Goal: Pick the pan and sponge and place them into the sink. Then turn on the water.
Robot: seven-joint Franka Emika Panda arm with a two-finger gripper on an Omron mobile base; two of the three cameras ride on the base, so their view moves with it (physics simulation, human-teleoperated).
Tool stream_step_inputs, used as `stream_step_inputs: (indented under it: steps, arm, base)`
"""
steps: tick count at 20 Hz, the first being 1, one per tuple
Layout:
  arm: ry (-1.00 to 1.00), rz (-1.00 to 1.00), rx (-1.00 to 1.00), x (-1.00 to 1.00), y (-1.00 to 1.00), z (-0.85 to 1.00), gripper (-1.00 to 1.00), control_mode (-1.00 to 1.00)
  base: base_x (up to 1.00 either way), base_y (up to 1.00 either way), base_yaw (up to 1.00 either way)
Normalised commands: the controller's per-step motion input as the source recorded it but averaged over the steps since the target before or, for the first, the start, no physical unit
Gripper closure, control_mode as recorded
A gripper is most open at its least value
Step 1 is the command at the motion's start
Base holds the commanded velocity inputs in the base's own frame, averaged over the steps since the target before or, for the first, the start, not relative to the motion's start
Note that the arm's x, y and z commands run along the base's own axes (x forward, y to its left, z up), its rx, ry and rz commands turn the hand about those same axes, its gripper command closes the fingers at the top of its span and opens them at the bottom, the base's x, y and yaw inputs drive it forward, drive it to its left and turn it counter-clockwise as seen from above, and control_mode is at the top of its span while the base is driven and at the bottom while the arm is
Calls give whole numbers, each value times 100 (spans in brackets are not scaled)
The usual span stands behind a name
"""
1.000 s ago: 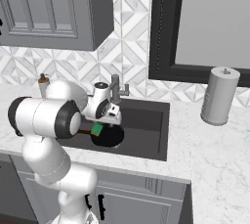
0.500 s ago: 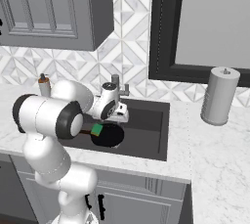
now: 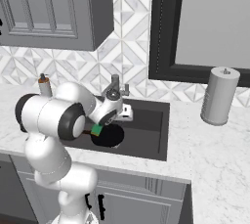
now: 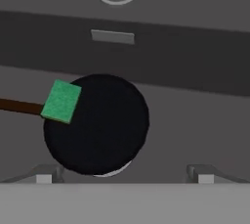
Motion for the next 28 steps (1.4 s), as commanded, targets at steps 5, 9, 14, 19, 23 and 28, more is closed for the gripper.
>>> stream_step_inputs:
  steps: [5, 9, 14, 19, 23, 28]
  arm:
    - [-16, 3, 0, 13, -15, 0, -100, -100]
    - [-12, 4, 0, 9, -9, -6, -100, -100]
    - [-11, 3, 0, 12, -3, -4, -100, -100]
    - [-9, 5, 0, 25, -14, 0, -100, -100]
    - [-5, 3, 0, 24, -17, -2, -100, -100]
    - [-3, 0, 0, 34, -13, -2, -100, -100]
  base:
    - [0, 0, 0]
    - [0, 0, 0]
    - [0, 0, 0]
    - [0, 0, 0]
    - [0, 0, 0]
    - [0, 0, 0]
